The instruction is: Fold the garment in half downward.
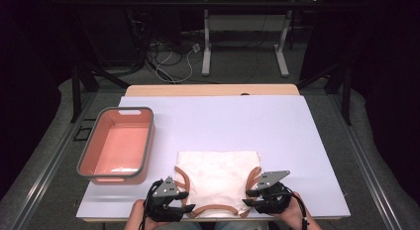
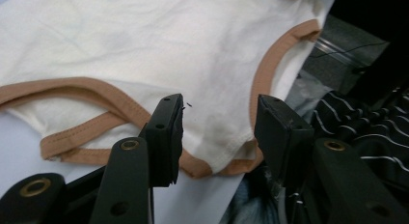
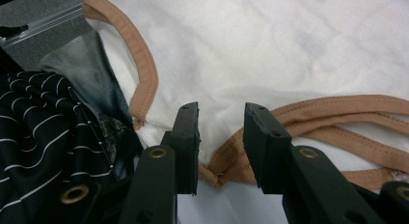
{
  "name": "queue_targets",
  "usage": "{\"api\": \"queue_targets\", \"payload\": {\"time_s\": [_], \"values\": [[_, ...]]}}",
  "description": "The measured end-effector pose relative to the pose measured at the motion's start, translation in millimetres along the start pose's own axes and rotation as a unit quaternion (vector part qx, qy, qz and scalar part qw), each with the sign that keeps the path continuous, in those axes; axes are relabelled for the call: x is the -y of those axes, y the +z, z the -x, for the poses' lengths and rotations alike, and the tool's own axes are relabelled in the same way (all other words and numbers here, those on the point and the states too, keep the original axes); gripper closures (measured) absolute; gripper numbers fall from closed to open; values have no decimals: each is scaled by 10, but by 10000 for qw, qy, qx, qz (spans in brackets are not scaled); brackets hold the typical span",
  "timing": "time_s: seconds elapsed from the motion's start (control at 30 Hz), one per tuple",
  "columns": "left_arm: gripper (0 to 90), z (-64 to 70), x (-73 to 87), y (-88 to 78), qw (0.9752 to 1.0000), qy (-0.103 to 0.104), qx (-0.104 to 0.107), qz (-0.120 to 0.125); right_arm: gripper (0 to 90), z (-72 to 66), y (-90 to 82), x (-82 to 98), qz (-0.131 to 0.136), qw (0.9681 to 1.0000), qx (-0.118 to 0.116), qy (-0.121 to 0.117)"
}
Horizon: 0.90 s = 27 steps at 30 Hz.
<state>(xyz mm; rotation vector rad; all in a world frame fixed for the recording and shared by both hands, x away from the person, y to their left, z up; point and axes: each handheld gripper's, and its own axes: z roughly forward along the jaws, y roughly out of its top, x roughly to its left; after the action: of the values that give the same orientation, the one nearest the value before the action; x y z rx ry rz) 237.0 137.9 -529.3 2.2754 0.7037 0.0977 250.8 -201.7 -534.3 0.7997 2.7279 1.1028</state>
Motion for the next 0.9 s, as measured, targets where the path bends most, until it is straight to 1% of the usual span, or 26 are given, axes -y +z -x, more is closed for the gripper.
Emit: {"api": "queue_targets", "payload": {"time_s": [0.03, 0.07, 0.1, 0.13, 0.2, 0.23, 0.27, 0.3, 0.37, 0.4, 0.43, 0.47, 0.5, 0.57, 0.6, 0.63, 0.67, 0.7, 0.73, 0.8, 0.83, 0.87, 0.9], "values": [[548, -2, 10, 25, 10000, -57, -45, -54, 674, -5, 10, 2, -70, 10000, 12, 16], [557, -15, 22, 51, 9998, -66, -102, -151, 675, -6, 30, 7, 0, 10000, 12, 3], [562, -27, 36, 79, 9996, -165, -115, -213, 676, -2, 31, 6, -83, 10000, 7, -4], [572, -46, 50, 101, 9993, -203, -108, -300, 680, -1, 44, 9, -71, 10000, 53, -8], [590, -68, 72, 138, 9987, -241, -130, -433, 689, 11, 65, 18, -107, 9999, 21, -26], [598, -65, 80, 154, 9985, -279, -154, -442, 693, 14, 71, 22, -193, 9998, 12, -34], [605, -67, 82, 156, 9985, -265, -173, -451, 694, 13, 89, 30, -157, 9999, 26, -34], [611, -69, 82, 154, 9985, -266, -178, -449, 696, 11, 92, 31, -219, 9998, -3, 4], [626, -65, 86, 154, 9984, -225, -216, -470, 700, 21, 107, 39, -283, 9996, -9, -62], [628, -65, 85, 154, 9984, -167, -239, -482, 701, 14, 112, 40, -309, 9995, -5, -32], [632, -59, 85, 157, 9984, -155, -259, -481, 701, 21, 122, 42, -319, 9994, -19, -93], [634, -57, 84, 157, 9983, -131, -271, -493, 702, 5, 123, 40, -318, 9995, -27, -22], [634, -57, 83, 156, 9983, -124, -272, -490, 702, 11, 123, 41, -340, 9994, -4, -93], [624, -62, 83, 152, 9985, -123, -229, -482, 695, 11, 120, 41, -344, 9994, -3, -89], [563, -67, 83, 148, 9986, -138, -234, -461, 671, 23, 118, 43, -339, 9994, -9, -112], [563, -78, 83, 144, 9988, -158, -258, -387, 634, 27, 113, 41, -326, 9994, 4, -65], [521, -93, 82, 135, 9990, -208, -252, -314, 583, 36, 103, 41, -303, 9995, 14, -16], [470, -105, 77, 126, 9990, -285, -252, -239, 514, 51, 98, 38, -260, 9996, 68, 45], [410, -113, 74, 115, 9989, -330, -289, -163, 456, 72, 88, 37, -188, 9997, 97, 126], [331, -128, 64, 91, 9983, -331, -474, -55, 375, 112, 54, 29, -96, 9996, 136, 236], [310, -141, 62, 79, 9981, -313, -525, -7, 341, 128, 35, 27, -41, 9995, 165, 273], [289, -156, 62, 68, 9978, -349, -561, 24, 298, 150, 21, 32, 48, 9995, 131, 269], [270, -176, 67, 60, 9975, -367, -594, 73, 269, 161, 6, 30, 72, 9994, 132, 326]]}}
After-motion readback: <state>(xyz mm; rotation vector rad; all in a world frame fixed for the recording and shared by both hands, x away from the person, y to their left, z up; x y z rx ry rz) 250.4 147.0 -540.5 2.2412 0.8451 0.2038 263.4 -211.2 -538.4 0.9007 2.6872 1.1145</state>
